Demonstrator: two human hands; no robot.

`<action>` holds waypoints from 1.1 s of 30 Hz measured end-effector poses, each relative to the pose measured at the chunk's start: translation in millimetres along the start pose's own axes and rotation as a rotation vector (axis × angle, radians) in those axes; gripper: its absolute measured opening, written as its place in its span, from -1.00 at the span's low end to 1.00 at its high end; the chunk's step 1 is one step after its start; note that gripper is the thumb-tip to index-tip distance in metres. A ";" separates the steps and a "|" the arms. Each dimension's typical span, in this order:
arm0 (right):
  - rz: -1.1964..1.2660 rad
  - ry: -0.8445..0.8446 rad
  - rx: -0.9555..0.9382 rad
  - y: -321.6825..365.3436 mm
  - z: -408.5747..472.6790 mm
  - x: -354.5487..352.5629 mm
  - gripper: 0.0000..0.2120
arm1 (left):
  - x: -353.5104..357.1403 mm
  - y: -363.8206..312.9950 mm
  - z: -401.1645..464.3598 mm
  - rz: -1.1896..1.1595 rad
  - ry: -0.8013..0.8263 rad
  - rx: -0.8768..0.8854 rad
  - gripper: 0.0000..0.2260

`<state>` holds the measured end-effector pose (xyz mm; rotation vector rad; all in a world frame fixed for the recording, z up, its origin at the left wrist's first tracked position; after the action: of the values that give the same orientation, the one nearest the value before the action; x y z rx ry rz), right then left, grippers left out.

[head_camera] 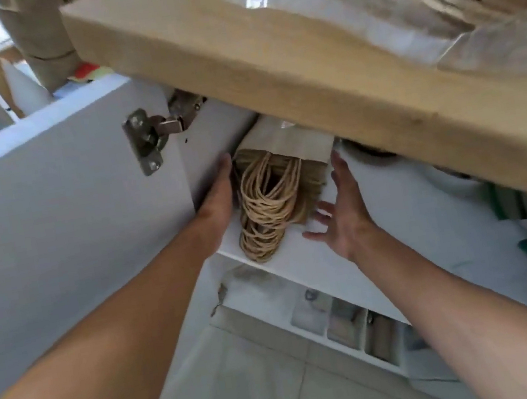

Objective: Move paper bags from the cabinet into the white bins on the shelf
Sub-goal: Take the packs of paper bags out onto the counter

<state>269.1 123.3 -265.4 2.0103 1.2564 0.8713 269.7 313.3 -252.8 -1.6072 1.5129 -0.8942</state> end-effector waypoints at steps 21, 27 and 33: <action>-0.087 0.050 0.137 -71.3 -103.6 -51.1 -0.42 | -16.6 64.3 -120.0 -0.075 -0.096 -0.242 -0.36; -0.063 0.047 0.202 -91.8 -123.4 -50.8 -0.40 | -17.6 71.3 -106.8 0.056 0.142 -0.313 -0.33; -0.184 0.029 0.262 -77.7 -163.6 -50.0 -0.26 | -13.3 60.5 -154.3 0.154 0.196 -0.277 -0.36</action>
<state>83.3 130.1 -237.7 2.0434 1.6134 0.6784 104.8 316.6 -231.5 -1.6022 1.9412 -0.8014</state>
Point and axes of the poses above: each hand's wrist, its own z-axis towards the middle knuckle, its own x-axis out of the palm, y = z × x, the point moved 5 cm from there along z, towards the middle knuckle, and after that the axes turned 6 degrees about z, right-handed, at the moved point
